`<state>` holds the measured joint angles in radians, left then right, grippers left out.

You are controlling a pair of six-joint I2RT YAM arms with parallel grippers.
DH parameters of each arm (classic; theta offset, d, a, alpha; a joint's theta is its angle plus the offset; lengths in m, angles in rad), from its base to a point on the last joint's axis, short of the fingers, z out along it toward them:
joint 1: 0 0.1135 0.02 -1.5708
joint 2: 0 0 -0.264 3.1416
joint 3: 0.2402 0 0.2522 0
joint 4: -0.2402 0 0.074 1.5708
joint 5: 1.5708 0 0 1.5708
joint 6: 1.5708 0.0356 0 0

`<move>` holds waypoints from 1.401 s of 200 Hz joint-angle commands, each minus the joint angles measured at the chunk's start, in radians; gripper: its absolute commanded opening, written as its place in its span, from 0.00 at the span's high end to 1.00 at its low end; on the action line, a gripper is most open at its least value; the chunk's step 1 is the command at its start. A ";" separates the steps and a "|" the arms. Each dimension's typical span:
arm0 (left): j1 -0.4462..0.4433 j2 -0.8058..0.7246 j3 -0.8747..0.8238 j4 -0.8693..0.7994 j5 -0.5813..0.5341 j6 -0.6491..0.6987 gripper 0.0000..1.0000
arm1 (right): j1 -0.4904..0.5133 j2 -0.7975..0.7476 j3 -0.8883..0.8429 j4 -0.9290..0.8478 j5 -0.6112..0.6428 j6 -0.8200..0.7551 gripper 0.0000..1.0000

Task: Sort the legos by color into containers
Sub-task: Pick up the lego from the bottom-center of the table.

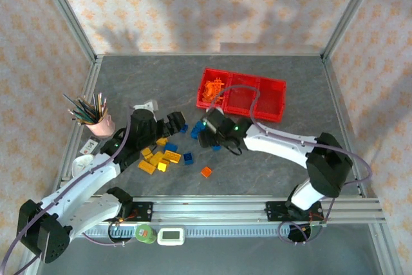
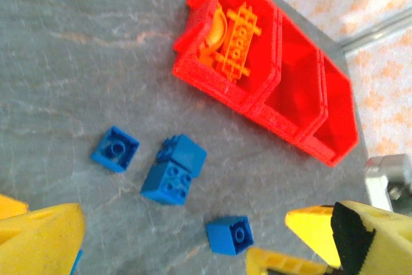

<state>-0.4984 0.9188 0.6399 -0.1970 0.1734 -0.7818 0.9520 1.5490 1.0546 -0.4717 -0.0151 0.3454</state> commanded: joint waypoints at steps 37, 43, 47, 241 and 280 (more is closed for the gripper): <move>-0.089 -0.078 -0.092 -0.024 -0.080 -0.116 0.01 | 0.195 -0.093 -0.185 0.070 -0.002 0.139 0.17; -0.091 -0.083 -0.099 -0.022 -0.081 -0.121 0.01 | 0.205 -0.092 -0.197 0.074 -0.002 0.148 0.17; -0.091 -0.086 -0.102 -0.022 -0.082 -0.125 0.01 | 0.212 -0.092 -0.204 0.076 0.000 0.154 0.17; -0.094 -0.103 -0.121 -0.050 -0.139 -0.136 0.01 | 0.264 0.154 -0.121 0.125 0.055 0.031 0.48; -0.094 -0.103 -0.125 -0.039 -0.137 -0.140 0.01 | 0.264 0.161 -0.127 0.118 0.055 0.028 0.60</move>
<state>-0.5831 0.8307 0.5282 -0.2214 0.0620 -0.9161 1.2102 1.6920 0.9161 -0.3470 0.0143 0.3809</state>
